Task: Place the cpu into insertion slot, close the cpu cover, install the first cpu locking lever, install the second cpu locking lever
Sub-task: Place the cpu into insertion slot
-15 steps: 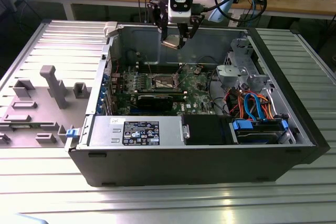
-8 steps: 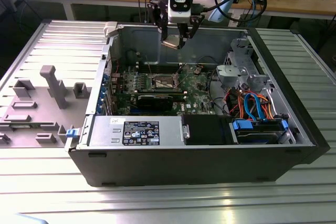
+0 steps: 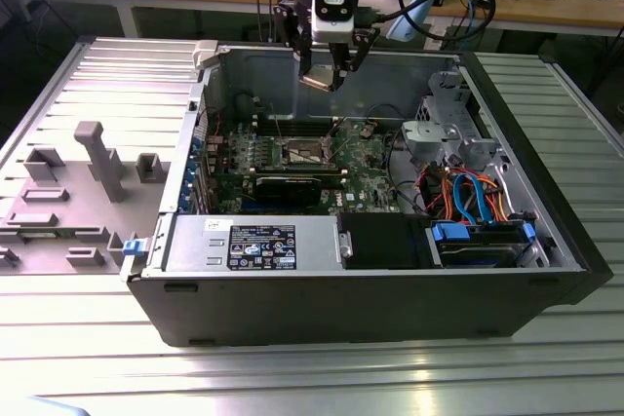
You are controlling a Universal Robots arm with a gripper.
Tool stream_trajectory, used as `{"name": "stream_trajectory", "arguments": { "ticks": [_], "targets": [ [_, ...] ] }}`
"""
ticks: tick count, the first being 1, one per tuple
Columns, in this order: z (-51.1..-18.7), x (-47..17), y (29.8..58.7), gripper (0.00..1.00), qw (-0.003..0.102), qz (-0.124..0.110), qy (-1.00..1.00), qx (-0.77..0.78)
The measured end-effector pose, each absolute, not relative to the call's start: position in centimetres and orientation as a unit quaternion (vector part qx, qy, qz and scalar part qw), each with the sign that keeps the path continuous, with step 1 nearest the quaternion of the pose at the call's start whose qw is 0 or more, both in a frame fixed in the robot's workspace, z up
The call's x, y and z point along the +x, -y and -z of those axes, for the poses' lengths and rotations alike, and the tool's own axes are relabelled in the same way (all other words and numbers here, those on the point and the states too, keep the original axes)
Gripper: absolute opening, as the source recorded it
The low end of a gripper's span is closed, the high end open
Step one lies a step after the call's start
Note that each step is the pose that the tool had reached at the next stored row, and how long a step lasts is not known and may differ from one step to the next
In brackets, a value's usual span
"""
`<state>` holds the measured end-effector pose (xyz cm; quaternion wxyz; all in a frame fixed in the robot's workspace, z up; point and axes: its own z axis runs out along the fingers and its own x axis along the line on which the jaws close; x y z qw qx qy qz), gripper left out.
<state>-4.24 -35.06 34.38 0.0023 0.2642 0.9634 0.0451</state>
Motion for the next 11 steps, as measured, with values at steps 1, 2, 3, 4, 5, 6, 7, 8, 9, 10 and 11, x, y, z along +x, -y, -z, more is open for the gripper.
{"name": "stream_trajectory", "arguments": {
  "ticks": [1,2,3,4,5,6,7,8,9,10,11],
  "targets": [
    [-34.38,-4.24,35.06,0.55,0.002,-0.045,-0.963,0.265],
    [-34.38,-4.24,35.06,0.55,0.002,-0.045,-0.963,0.265],
    [-34.38,-4.24,35.06,0.55,0.002,-0.045,-0.963,0.265],
    [-34.38,-4.24,35.06,0.55,0.002,-0.045,-0.963,0.266],
    [-34.38,-4.24,35.06,0.55,0.002,-0.045,-0.963,0.266],
    [-34.38,-4.24,35.06,0.55,0.002,-0.045,-0.963,0.266],
    [-34.38,-4.24,35.06,0.55,0.002,-0.045,-0.963,0.267],
    [-34.38,-4.24,35.06,0.55,0.003,-0.045,-0.963,0.267],
    [-34.38,-4.24,35.06,0.55,0.002,-0.045,-0.962,0.268],
    [-34.38,-4.24,35.06,0.55,0.003,-0.045,-0.962,0.268],
    [-34.38,-4.24,35.06,0.55,0.003,-0.045,-0.962,0.268]
  ]
}}
